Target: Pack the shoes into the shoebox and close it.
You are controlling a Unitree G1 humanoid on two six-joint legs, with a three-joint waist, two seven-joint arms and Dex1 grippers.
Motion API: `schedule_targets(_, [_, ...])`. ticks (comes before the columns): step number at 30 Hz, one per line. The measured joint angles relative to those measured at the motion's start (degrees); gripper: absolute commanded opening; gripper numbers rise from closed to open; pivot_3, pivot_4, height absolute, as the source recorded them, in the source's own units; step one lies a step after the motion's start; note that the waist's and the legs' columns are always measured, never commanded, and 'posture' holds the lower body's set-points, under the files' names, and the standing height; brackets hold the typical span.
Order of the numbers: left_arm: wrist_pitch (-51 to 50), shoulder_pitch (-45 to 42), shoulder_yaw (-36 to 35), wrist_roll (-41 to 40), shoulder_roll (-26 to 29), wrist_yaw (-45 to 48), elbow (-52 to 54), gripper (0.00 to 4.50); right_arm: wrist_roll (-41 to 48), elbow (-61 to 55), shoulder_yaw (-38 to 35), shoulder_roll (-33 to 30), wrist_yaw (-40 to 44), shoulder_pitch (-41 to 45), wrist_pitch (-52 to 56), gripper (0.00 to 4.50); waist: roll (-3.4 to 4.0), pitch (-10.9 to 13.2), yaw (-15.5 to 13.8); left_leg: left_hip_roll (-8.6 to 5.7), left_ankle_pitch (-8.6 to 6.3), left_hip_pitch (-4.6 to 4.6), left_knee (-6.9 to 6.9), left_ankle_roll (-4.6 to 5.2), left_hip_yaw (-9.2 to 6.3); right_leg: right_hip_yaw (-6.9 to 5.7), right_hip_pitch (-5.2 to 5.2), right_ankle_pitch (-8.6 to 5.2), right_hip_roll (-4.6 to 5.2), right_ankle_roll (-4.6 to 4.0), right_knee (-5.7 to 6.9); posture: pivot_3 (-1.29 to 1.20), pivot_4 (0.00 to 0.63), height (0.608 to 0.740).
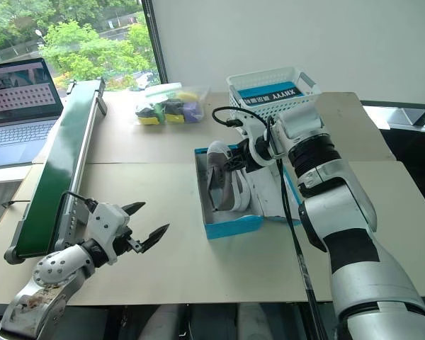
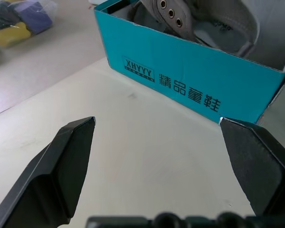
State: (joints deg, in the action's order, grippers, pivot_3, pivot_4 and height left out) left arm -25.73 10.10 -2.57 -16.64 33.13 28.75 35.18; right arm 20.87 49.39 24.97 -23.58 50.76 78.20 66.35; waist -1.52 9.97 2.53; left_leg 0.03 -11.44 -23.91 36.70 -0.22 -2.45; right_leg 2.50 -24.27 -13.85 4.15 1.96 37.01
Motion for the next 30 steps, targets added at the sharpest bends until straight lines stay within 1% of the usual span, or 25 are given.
schedule_targets(7, [1.1, 1.1, 0.2, 0.1, 0.1, 1.5, 1.8, 4.49, -8.6, 8.2, 4.2, 2.8, 10.1, 3.5, -6.2, 0.33, 0.02, 0.0, 0.0, -0.02, 0.00, 0.02, 0.00, -0.01, -0.02, -0.01, 0.00, 0.00, 0.03, 0.00, 0.04, 0.00, 0.150, 0.739])
schedule_targets(11, [1.6, 1.3, 1.6, 0.8, 0.1, 1.8, 1.8, 4.49, -13.5, 10.4, 7.5, 4.5, 16.7, 4.6, -9.5, 0.33, 0.03, 0.0, 0.0, -0.03, 0.00, 0.01, 0.00, -0.01, -0.03, -0.02, 0.00, 0.00, 0.02, 0.00, 0.04, 0.00, 0.150, 0.739])
schedule_targets(15, [1.7, 1.0, 2.2, 0.9, -0.1, 1.7, 1.8, 4.49, -17.9, 12.1, 8.9, 5.5, 21.2, 4.6, -12.0, 0.33, 0.03, 0.0, -0.1, -0.05, 0.00, 0.01, 0.00, -0.01, -0.05, -0.04, 0.00, 0.00, 0.04, 0.00, 0.06, 0.00, 0.150, 0.739])
schedule_targets(18, [1.7, 0.1, 2.8, 1.3, -0.4, 1.7, 1.7, 4.49, -20.3, 13.1, 10.0, 7.1, 23.0, 4.6, -12.7, 0.33, 0.03, 0.0, -0.1, -0.05, 0.00, 0.02, 0.00, -0.01, -0.06, -0.04, -0.01, 0.00, 0.04, 0.00, 0.08, 0.00, 0.150, 0.739])
schedule_targets(21, [1.8, -0.6, 3.4, 2.1, -0.8, 1.5, 1.7, 4.49, -21.9, 15.0, 9.6, 8.7, 22.8, 4.6, -13.2, 0.33, 0.04, 0.0, -0.1, -0.06, 0.00, 0.03, 0.00, -0.02, -0.06, -0.04, 0.00, 0.00, 0.05, 0.00, 0.09, 0.00, 0.150, 0.739])
schedule_targets(25, [1.8, -0.9, 3.9, 3.0, -1.0, 1.5, 1.6, 4.49, -22.4, 18.4, 5.7, 10.1, 18.9, 4.6, -13.3, 0.33, 0.03, 0.0, -0.1, -0.07, 0.00, 0.06, 0.00, -0.02, -0.06, -0.04, 0.02, 0.01, 0.06, -0.01, 0.10, 0.00, 0.150, 0.739])
schedule_targets(27, [1.8, -1.0, 3.9, 3.1, -1.0, 1.5, 1.5, 4.50, -22.4, 19.3, 4.0, 10.6, 17.2, 4.6, -13.4, 1.29, 0.03, 0.0, -0.1, -0.07, 0.00, 0.11, 0.00, -0.03, -0.07, -0.03, 0.05, 0.01, 0.06, -0.01, 0.12, 0.00, 0.150, 0.739])
schedule_targets(28, [1.8, -1.0, 3.9, 3.1, -1.1, 1.5, 1.5, 4.50, -22.4, 19.7, 3.0, 10.7, 16.1, 4.6, -13.4, 1.52, 0.03, 0.0, 0.0, -0.07, 0.00, 0.12, 0.00, -0.03, -0.06, -0.03, 0.06, 0.01, 0.06, -0.01, 0.13, 0.00, 0.150, 0.739])
schedule_targets(29, [1.8, -1.0, 3.9, 3.2, -1.2, 1.6, 1.5, 4.50, -22.4, 20.1, 1.1, 10.8, 14.3, 4.6, -13.4, 1.93, 0.03, 0.0, -0.1, -0.07, 0.01, 0.12, 0.01, -0.03, -0.06, -0.03, 0.06, 0.01, 0.06, -0.01, 0.14, 0.00, 0.150, 0.739])
schedule_targets(30, [1.8, -1.0, 3.9, 3.2, -1.2, 1.6, 1.5, 4.50, -22.4, 20.3, 0.3, 10.8, 13.5, 4.6, -13.3, 2.21, 0.03, 0.0, -0.1, -0.07, 0.01, 0.12, 0.01, -0.03, -0.07, -0.03, 0.07, 0.01, 0.05, -0.01, 0.14, 0.00, 0.150, 0.739])
